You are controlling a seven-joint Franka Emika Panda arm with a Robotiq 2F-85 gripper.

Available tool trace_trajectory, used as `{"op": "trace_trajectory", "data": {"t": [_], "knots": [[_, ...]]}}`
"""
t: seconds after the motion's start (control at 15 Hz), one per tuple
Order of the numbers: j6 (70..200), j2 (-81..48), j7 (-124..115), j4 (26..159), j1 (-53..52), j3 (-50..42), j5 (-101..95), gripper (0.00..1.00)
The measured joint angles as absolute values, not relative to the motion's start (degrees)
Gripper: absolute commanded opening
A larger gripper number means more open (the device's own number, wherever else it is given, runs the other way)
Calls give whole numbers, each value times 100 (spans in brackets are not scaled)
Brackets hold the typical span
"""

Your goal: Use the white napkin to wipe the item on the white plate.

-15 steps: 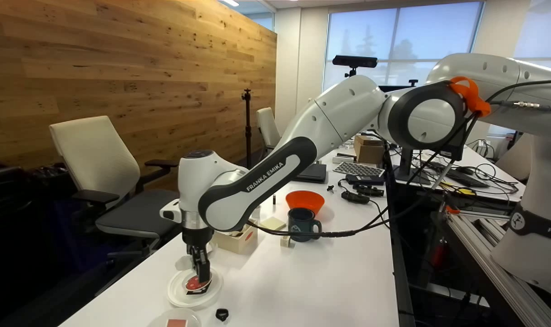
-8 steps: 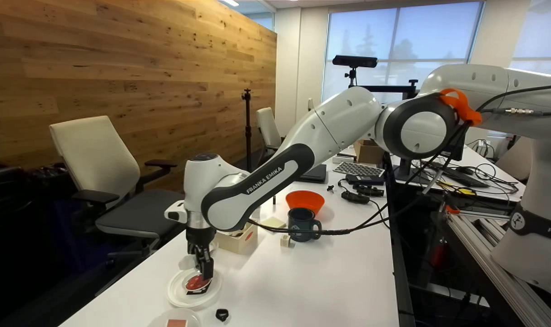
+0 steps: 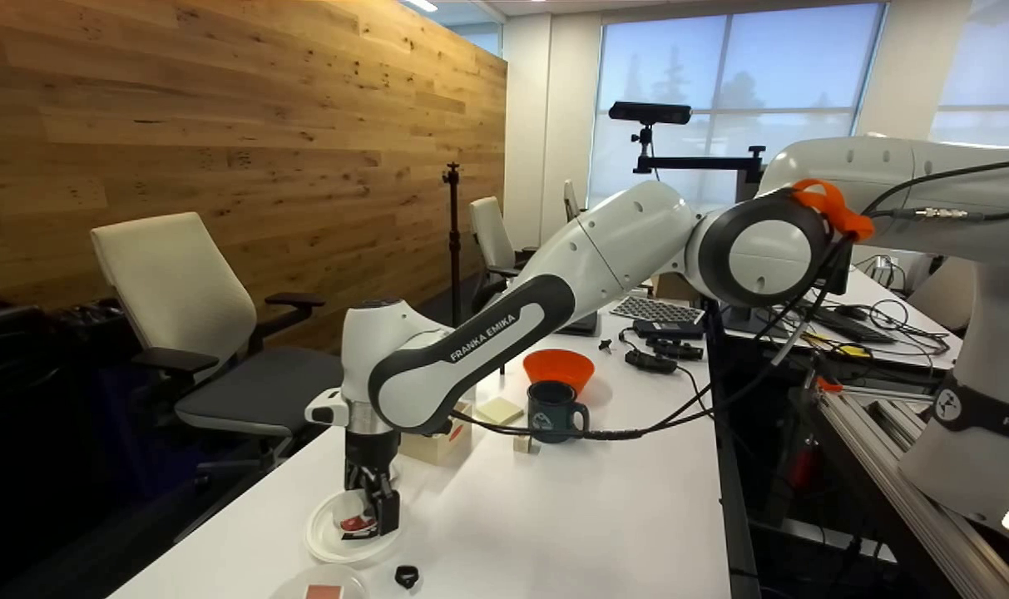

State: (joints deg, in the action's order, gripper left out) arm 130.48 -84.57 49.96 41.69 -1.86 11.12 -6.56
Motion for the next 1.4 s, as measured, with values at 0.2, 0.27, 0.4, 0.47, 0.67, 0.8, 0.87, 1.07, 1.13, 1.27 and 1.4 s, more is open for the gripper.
{"op": "trace_trajectory", "data": {"t": [0.2,0.27,0.4,0.47,0.67,0.8,0.87,1.07,1.13,1.27,1.4], "knots": [[12743,-8493,5246,4025,-190,1246,-532,0],[12705,-8492,5354,4003,-192,1283,-477,0],[12684,-8492,5558,3989,-194,1341,-368,0],[12683,-8492,5649,3989,-195,1351,-323,0],[12683,-8493,5815,3989,-171,1344,-228,0],[12683,-8494,5857,3989,-139,1310,-214,0],[12683,-8495,5877,3989,-119,1291,-212,0],[12683,-8498,5986,3991,-73,1249,-211,0],[12683,-8499,6042,3995,-74,1225,-211,0],[12708,-8500,6202,4031,-91,1198,-211,0],[12801,-8516,6426,4085,-107,1198,-211,0]]}}
